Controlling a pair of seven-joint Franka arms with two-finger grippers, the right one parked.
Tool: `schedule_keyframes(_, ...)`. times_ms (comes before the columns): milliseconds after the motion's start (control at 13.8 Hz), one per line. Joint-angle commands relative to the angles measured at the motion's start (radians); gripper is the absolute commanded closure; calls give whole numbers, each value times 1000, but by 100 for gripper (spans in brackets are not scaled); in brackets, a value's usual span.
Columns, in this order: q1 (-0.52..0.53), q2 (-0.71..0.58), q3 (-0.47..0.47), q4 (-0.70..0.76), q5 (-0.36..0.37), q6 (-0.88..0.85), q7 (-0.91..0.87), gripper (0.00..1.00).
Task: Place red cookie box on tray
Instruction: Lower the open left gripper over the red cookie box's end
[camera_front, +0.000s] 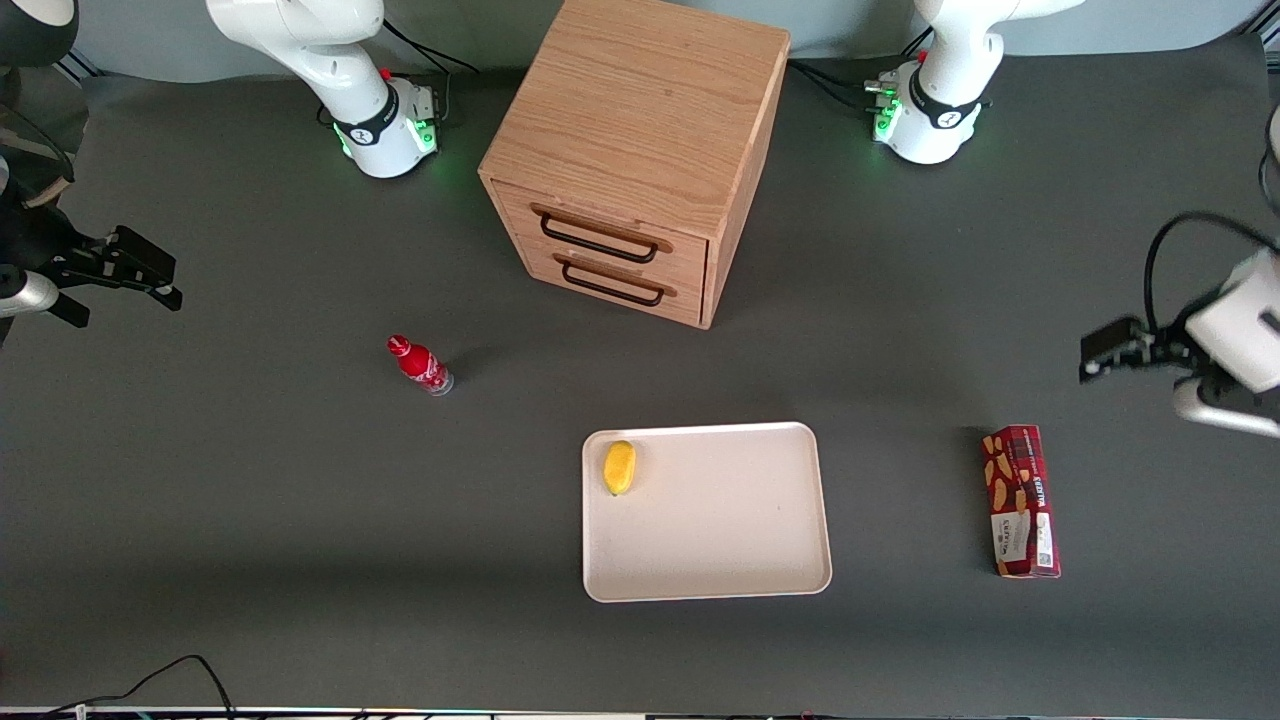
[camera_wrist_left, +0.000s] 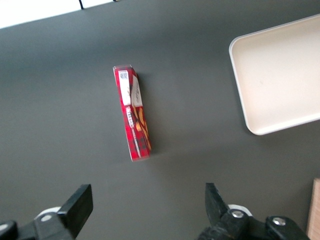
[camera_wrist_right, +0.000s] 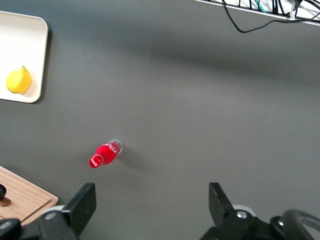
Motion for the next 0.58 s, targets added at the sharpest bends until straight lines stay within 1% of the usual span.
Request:
schedule_keyframes(0, 0, 176, 0, 104, 51, 104, -36, 0)
schedule_keyframes(289, 0, 342, 20, 104, 131, 268, -160, 0)
schedule_keyframes(506, -2, 409, 41, 86, 146, 351, -182, 0)
